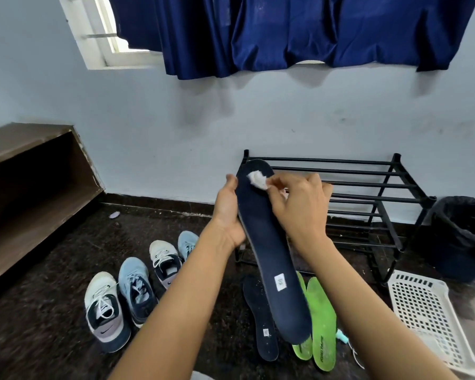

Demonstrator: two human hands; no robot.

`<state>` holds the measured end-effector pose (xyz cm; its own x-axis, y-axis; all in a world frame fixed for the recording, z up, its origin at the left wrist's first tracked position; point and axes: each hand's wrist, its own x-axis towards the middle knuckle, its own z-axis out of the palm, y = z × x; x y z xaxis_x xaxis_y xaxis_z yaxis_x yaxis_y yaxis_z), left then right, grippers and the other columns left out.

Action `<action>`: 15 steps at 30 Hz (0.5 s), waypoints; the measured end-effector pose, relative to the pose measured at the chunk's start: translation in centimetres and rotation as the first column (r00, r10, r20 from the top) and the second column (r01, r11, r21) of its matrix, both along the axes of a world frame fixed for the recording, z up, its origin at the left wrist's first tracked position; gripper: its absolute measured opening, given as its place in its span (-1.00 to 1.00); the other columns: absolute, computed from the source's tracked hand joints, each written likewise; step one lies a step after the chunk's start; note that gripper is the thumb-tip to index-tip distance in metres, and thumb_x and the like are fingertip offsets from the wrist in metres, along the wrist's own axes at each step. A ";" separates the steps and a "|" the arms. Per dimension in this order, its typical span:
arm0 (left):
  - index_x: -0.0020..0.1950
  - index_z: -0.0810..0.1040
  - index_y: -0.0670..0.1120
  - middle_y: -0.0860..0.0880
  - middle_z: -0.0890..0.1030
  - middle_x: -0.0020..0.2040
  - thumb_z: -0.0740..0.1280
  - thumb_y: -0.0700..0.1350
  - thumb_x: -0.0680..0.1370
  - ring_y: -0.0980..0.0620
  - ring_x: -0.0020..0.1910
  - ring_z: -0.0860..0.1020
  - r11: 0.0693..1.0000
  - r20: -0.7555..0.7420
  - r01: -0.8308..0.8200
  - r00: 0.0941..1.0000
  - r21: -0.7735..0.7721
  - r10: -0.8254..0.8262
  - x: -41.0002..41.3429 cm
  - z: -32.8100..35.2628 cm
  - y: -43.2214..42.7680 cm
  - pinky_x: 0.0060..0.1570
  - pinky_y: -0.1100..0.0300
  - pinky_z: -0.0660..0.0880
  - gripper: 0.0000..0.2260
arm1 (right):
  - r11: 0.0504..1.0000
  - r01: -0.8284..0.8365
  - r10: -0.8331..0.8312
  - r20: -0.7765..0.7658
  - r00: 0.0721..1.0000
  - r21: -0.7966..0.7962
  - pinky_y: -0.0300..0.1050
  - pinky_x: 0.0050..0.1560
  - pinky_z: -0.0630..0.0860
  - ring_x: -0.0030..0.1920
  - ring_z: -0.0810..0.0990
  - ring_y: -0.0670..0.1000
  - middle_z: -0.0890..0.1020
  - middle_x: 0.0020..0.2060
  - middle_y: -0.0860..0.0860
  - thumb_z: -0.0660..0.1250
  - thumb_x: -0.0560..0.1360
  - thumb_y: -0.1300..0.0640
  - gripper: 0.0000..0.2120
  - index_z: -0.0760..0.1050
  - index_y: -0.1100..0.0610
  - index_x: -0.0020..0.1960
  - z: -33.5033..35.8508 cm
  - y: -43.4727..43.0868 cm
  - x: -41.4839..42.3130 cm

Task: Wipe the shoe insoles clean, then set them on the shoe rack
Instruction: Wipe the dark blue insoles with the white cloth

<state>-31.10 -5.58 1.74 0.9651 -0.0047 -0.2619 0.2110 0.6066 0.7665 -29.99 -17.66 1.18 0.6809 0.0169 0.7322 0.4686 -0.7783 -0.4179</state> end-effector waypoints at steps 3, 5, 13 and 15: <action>0.08 0.59 -0.21 -0.19 0.69 -0.10 -0.04 0.26 0.64 -0.08 -0.19 0.69 0.999 -0.022 -0.047 0.999 -0.012 0.046 0.4 -1.0 2.1 -0.14 0.10 0.55 -0.38 | 0.993 -0.021 0.026 0.046 0.999 -0.113 -0.04 -0.16 0.12 -0.16 0.45 0.09 0.65 -0.31 -0.08 0.35 0.41 0.05 -0.92 0.62 -0.05 -0.14 -1.5 2.0 0.0; 0.09 0.59 -0.18 -0.17 0.70 -0.11 -0.03 0.25 0.64 -0.07 -0.19 0.69 0.998 -0.050 -0.060 0.997 0.004 0.060 0.5 -2.1 3.1 -0.17 0.12 0.56 -0.41 | 0.996 -0.020 0.019 -0.016 1.000 -0.086 -0.03 -0.13 0.14 -0.13 0.45 0.09 0.65 -0.28 -0.08 0.33 0.43 0.05 -0.90 0.62 -0.05 -0.11 -2.0 2.8 0.9; 0.25 0.57 -0.15 -0.17 0.64 0.16 0.01 0.26 0.64 -0.10 0.14 0.62 0.974 -0.120 -0.215 0.971 -0.065 0.207 1.8 -8.5 8.9 0.16 0.01 0.52 -0.42 | 0.758 -0.062 0.395 -0.381 0.836 0.649 -0.17 -0.23 0.40 -0.32 0.49 -0.09 0.57 -0.33 -0.08 0.35 0.46 0.14 -0.96 0.57 0.06 -0.16 -7.2 3.2 6.6; 0.29 0.54 -0.15 -0.20 0.60 0.24 0.02 0.29 0.62 -0.17 0.25 0.55 0.963 -0.154 -0.247 0.961 -0.105 0.229 2.1 -11.1 10.2 0.31 -0.09 0.42 -0.40 | 0.557 0.057 0.552 -0.421 0.720 0.828 -0.17 -0.28 0.46 -0.29 0.48 -0.04 0.55 -0.26 0.04 0.30 0.51 0.23 -0.90 0.52 0.12 -0.18 -10.8 2.5 6.7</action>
